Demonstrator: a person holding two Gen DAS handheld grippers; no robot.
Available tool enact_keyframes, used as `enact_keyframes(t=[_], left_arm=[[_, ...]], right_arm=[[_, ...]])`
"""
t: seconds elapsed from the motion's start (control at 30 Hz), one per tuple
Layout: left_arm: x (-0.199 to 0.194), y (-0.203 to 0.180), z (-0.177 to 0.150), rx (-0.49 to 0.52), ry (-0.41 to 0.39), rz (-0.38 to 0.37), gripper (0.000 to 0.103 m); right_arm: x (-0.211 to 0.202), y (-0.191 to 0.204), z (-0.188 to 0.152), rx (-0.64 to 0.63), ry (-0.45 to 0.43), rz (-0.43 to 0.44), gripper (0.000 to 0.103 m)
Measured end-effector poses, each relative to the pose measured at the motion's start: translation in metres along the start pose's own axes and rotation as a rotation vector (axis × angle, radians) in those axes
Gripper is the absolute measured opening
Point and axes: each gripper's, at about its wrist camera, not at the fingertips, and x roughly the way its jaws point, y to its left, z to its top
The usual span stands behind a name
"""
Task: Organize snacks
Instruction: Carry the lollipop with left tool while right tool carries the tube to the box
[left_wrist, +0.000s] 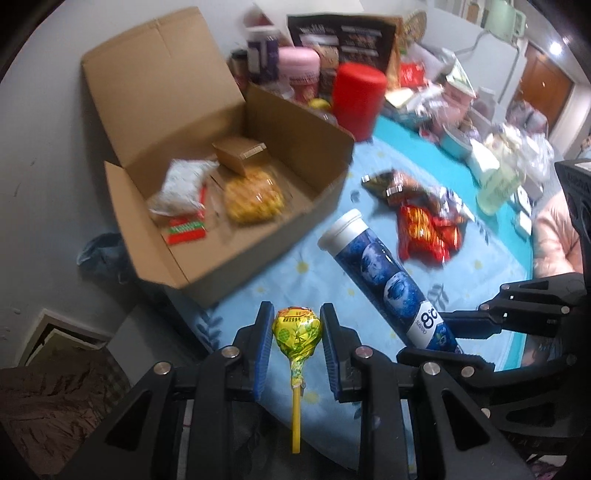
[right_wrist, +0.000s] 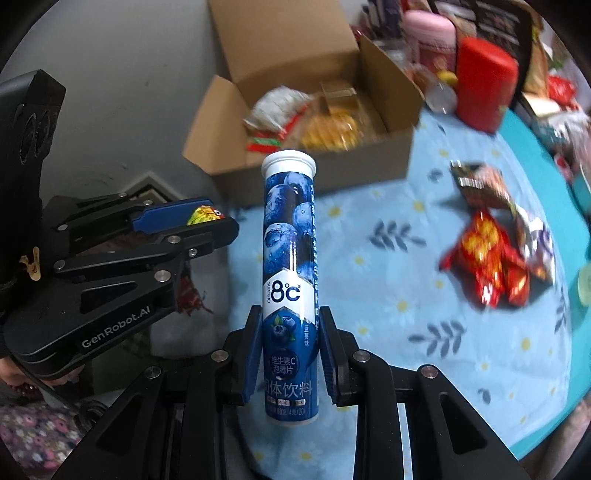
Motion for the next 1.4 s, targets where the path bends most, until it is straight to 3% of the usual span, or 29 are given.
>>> enact_keyframes(t=[0.43, 0.73, 1.07, 1.4], left_arm=[[-0.042, 0.031, 0.056, -0.040, -0.154, 0.016, 0.025], [-0.048, 0.046, 0.089, -0.050, -0.207, 0.003, 0.025], [-0.030, 0.073, 0.128, -0.054, -0.233, 0.004, 0.025], [0.019, 0.106, 0.159, -0.084, -0.191, -0.004, 0.025]], right_arm=[[-0.038, 0.014, 0.068, -0.073, -0.121, -0.015, 0.028], [-0.045, 0.011, 0.108, -0.091, -0.171, -0.026, 0.028], [-0.027, 0.003, 0.150, -0.102, -0.170, -0.026, 0.028], [0.017, -0.014, 0.193, -0.103, -0.125, -0.043, 0.028]])
